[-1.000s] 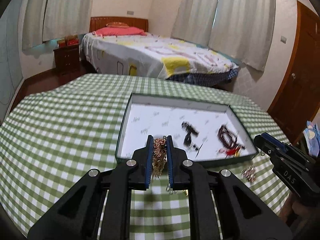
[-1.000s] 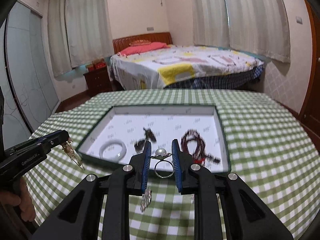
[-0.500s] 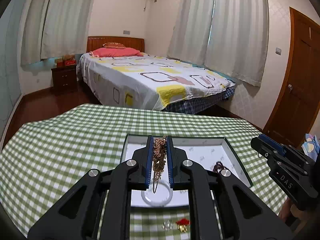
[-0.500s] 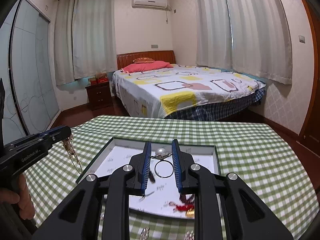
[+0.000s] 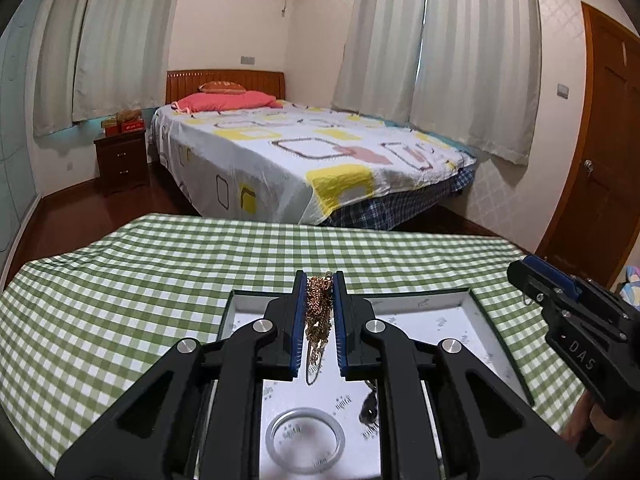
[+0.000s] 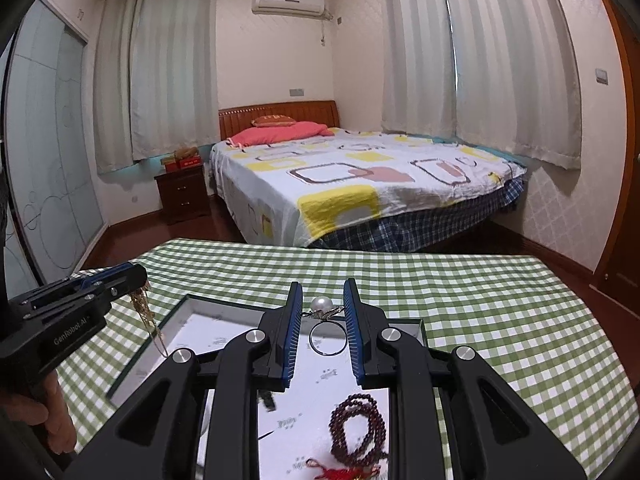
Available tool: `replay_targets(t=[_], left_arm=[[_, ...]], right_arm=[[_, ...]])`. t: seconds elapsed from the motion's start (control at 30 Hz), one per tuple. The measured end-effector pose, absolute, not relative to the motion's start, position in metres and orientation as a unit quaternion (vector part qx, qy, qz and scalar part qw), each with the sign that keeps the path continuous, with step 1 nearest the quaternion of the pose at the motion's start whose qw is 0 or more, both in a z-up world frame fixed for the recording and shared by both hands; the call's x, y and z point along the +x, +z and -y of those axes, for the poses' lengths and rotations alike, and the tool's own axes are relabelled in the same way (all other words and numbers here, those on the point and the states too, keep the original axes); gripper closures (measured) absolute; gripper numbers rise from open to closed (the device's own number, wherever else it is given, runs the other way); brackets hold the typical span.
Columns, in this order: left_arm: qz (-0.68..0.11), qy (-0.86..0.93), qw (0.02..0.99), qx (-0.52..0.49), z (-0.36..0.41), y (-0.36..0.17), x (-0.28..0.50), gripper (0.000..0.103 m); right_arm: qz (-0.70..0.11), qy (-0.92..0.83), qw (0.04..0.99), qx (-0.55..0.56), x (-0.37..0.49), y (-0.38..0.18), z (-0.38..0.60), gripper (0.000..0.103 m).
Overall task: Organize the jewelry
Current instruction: 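Carry the gold chain and pearl ring over the box and lower them, then open both tools to release the chain and ring in the box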
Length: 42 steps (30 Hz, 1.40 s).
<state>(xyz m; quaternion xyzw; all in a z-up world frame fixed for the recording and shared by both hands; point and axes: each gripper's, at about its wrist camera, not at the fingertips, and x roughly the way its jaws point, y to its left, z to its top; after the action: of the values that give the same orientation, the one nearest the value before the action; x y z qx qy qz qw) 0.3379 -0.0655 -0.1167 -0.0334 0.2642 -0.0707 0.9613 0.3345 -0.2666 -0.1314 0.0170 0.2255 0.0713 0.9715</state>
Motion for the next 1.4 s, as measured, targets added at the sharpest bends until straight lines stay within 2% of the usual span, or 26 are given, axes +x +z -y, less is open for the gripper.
replay_targets(t=[0.5,0.77,1.0,1.03,1.07,1.13,1.3,1.4], left_arm=[[-0.369,-0.062,0.927,-0.017,0.077,-0.189,0.411,0.09],[-0.405,-0.065,0.912,-0.015,0.076,-0.207,0.424,0.09],[-0.405,-0.063,0.912,-0.019,0.074,-0.208,0.425,0.088],[-0.404,-0.063,0.912,-0.019,0.074,-0.208,0.424,0.086],[-0.403,-0.063,0.913,-0.02,0.075,-0.207,0.424,0.081],[-0.397,-0.06,0.916,-0.022,0.074,-0.205,0.422,0.072],[-0.381,-0.059,0.922,-0.026,0.07,-0.198,0.413,0.072],[-0.369,-0.057,0.927,-0.031,0.067,-0.191,0.406,0.066]], right_arm=[[-0.327,0.063,0.943,0.024,0.399,-0.193,0.272,0.081],[-0.37,0.061,0.927,0.031,0.413,-0.206,0.275,0.081],[-0.38,0.057,0.923,0.036,0.414,-0.208,0.278,0.079],[-0.381,0.058,0.922,0.036,0.414,-0.208,0.278,0.078],[-0.383,0.058,0.921,0.035,0.414,-0.209,0.277,0.069],[-0.376,0.054,0.924,0.036,0.412,-0.207,0.278,0.059],[-0.351,0.05,0.934,0.035,0.4,-0.199,0.28,0.058],[-0.338,0.048,0.939,0.036,0.392,-0.194,0.282,0.059]])
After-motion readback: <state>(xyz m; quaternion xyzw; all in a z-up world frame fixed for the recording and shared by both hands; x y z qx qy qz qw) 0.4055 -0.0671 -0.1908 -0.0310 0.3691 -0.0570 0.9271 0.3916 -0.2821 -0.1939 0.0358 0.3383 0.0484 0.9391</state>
